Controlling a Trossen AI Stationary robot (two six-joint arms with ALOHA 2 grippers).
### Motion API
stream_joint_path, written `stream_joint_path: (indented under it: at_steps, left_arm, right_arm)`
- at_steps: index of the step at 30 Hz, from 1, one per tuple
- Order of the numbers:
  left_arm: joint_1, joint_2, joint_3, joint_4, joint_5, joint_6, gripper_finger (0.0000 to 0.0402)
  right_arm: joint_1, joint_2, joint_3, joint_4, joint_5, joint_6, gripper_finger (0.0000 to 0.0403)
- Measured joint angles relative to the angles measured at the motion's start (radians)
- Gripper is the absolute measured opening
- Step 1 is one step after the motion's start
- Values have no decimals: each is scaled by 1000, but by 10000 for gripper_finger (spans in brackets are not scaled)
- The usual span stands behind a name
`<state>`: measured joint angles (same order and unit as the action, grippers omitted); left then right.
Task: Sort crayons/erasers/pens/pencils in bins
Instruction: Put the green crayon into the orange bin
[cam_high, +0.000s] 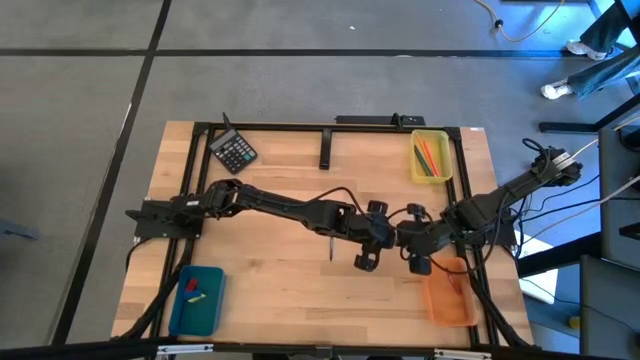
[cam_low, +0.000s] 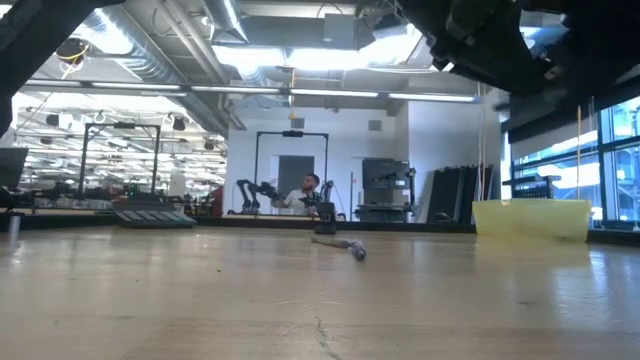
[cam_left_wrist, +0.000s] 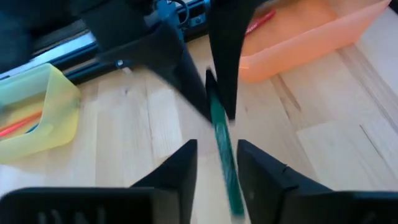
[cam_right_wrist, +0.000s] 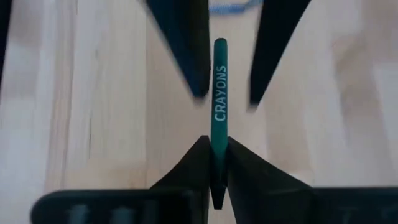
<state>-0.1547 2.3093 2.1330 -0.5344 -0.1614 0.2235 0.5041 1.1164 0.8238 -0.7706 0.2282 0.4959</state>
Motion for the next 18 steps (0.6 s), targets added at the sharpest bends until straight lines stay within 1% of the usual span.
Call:
stream_joint_path:
  at_steps: [2,7,10,13,16,18]
  left_arm:
    - [0,0,0,-11,-1,-2,118]
    - [0,0,0,-42,-20,-40,142]
    - [2,0,0,-61,-20,-71,144]
    - [9,1,0,-60,-21,-92,143]
    - [11,1,0,-59,-23,-99,143]
    - [11,1,0,-65,-22,-107,142]
  right_arm:
    - [0,0,0,-62,-47,35,42]
    - [3,0,0,-236,-238,208,36]
    - [26,0,0,-323,-381,299,44]
    - [63,-1,0,-380,-498,376,49]
    - [100,-2,0,-397,-612,429,44]
    - [126,-2,0,-396,-667,453,41]
